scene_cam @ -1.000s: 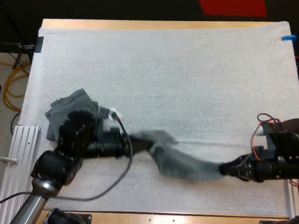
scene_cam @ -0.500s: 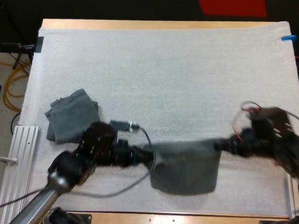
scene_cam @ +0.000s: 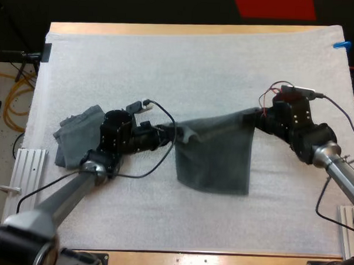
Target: Pick towel from pile fold and stack
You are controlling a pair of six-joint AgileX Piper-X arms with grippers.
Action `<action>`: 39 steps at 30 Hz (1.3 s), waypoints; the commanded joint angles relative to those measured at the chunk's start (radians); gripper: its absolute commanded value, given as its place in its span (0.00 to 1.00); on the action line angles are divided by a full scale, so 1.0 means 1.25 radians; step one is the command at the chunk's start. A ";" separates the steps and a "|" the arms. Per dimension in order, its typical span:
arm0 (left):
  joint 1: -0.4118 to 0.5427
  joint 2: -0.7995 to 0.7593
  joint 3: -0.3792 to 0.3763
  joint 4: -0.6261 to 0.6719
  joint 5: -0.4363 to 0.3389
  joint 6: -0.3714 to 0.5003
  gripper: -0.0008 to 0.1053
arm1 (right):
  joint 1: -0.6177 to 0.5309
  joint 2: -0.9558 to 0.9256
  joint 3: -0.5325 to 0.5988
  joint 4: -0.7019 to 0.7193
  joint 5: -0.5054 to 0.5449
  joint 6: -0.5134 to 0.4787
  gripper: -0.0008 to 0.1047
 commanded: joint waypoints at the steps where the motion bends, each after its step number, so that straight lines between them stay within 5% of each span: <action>1: 0.007 0.020 -0.003 -0.067 0.005 -0.013 0.01 | -0.013 0.014 -0.003 -0.034 -0.014 0.008 0.01; 8: 0.029 0.112 -0.013 -0.168 0.004 -0.011 0.04 | -0.044 0.101 -0.019 -0.055 -0.064 0.032 0.02; 11: 0.029 0.135 -0.033 -0.173 -0.006 -0.007 0.17 | -0.053 0.128 -0.032 -0.084 -0.102 0.054 0.17; 15: 0.029 0.153 -0.089 -0.174 -0.016 -0.007 0.58 | -0.079 0.157 -0.057 -0.162 -0.157 0.102 0.50; 19: 0.029 0.153 -0.166 -0.176 0.006 -0.007 0.85 | -0.115 0.158 -0.105 -0.192 -0.173 0.104 0.57; 27: 0.029 0.124 -0.273 -0.173 0.178 -0.007 0.85 | -0.146 0.081 -0.166 -0.177 -0.264 0.075 0.57; 32: 0.029 0.035 -0.272 -0.097 0.174 0.054 0.81 | -0.146 -0.013 -0.166 -0.031 -0.267 0.008 0.57; 39: 0.029 -0.153 -0.272 0.212 0.087 0.298 0.81 | -0.144 -0.142 -0.166 0.206 -0.267 -0.055 0.57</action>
